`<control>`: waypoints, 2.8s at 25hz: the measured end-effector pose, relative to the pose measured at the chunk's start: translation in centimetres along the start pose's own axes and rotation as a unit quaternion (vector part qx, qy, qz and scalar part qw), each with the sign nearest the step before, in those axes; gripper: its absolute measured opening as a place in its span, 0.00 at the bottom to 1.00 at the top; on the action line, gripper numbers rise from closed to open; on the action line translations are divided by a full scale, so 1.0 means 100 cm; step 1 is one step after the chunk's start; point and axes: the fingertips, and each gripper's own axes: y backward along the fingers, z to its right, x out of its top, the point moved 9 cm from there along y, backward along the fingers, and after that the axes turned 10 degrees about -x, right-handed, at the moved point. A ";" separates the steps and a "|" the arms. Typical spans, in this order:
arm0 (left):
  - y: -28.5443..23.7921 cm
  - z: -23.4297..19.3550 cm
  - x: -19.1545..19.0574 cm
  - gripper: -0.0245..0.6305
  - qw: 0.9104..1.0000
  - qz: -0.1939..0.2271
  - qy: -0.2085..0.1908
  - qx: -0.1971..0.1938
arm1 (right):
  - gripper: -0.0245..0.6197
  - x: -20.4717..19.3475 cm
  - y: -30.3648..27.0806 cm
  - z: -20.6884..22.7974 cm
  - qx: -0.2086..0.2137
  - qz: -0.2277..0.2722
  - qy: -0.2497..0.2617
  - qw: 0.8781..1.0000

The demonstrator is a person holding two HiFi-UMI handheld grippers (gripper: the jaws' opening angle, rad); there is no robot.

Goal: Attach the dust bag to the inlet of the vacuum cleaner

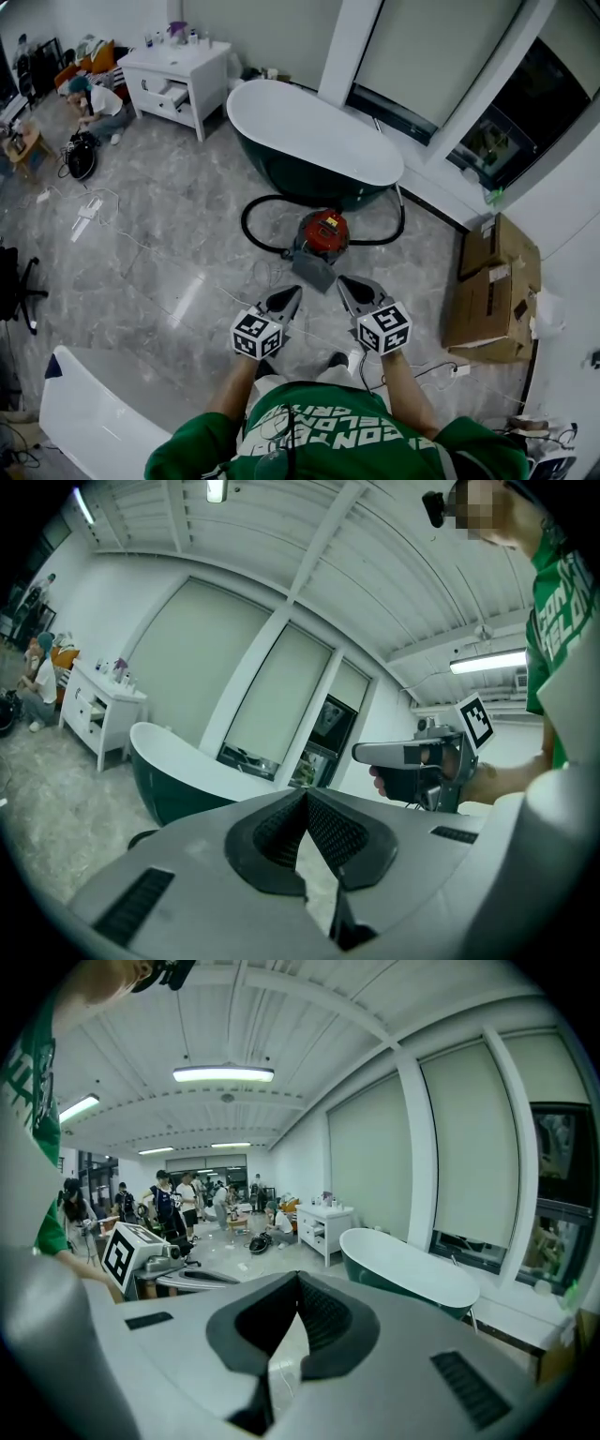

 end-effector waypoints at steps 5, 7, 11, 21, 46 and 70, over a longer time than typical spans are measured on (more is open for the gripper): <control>-0.028 0.010 0.013 0.04 1.000 -0.005 -0.023 0.010 | 0.05 -0.005 0.005 0.034 0.014 0.004 -0.001 1.000; -0.043 0.020 0.015 0.04 0.999 -0.004 -0.027 0.018 | 0.05 -0.007 0.010 0.055 0.018 0.012 -0.011 1.000; -0.078 0.044 0.019 0.04 0.999 -0.017 -0.041 0.030 | 0.05 -0.016 0.023 0.101 0.023 0.029 -0.032 0.999; -0.110 0.070 0.043 0.04 0.995 -0.047 -0.079 0.043 | 0.05 -0.057 0.055 0.164 0.017 0.027 -0.068 0.997; -0.134 0.065 0.052 0.04 0.998 -0.023 -0.064 0.007 | 0.05 -0.050 0.093 0.163 -0.029 0.060 -0.059 0.996; -0.135 0.083 0.048 0.04 0.998 -0.010 -0.067 0.016 | 0.05 -0.059 0.112 0.175 -0.049 0.064 -0.079 0.994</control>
